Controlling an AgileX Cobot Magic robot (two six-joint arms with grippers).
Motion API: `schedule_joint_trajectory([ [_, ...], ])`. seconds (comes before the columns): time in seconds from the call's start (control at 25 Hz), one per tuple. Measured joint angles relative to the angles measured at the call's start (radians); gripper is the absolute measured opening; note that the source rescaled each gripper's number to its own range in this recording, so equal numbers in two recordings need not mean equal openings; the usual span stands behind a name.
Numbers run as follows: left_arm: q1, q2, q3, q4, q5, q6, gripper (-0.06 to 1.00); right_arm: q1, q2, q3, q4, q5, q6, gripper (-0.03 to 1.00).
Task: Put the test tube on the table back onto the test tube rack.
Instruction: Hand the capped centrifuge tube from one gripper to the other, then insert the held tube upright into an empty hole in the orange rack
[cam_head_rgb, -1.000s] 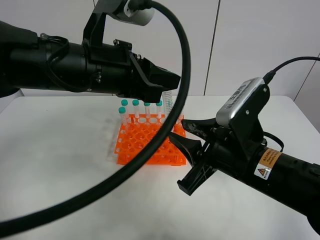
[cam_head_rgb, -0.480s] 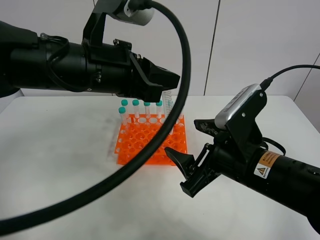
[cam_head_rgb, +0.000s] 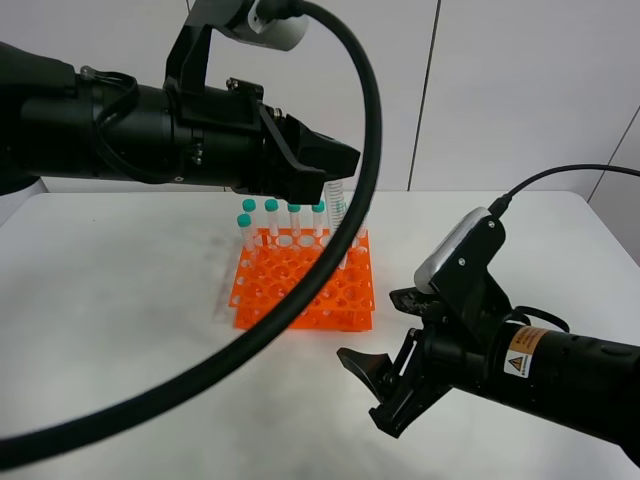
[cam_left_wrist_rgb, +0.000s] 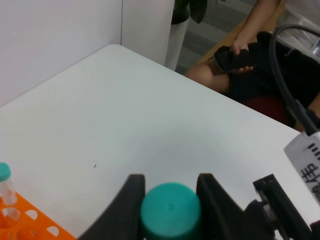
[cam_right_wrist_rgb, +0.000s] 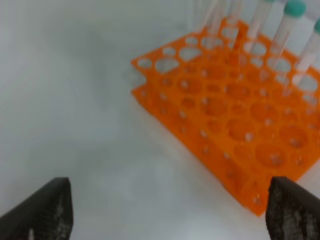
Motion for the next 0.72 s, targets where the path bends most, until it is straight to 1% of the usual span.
schedule_joint_trajectory([
  [0.16, 0.000, 0.000, 0.000, -0.001, 0.000, 0.000, 0.00, -0.090, 0.000, 0.000, 0.040, 0.032, -0.005, 1.00],
  [0.36, 0.000, 0.000, 0.000, -0.001, 0.002, -0.001, 0.00, -0.253, 0.000, 0.000, 0.047, 0.090, -0.020, 1.00],
  [0.56, 0.000, 0.000, 0.000, -0.001, 0.007, -0.001, 0.00, -0.404, 0.000, 0.000, 0.047, 0.085, -0.023, 1.00],
  [0.72, 0.000, 0.000, 0.000, -0.001, 0.009, -0.001, 0.00, -0.505, 0.000, 0.000, 0.048, 0.072, -0.024, 1.00],
])
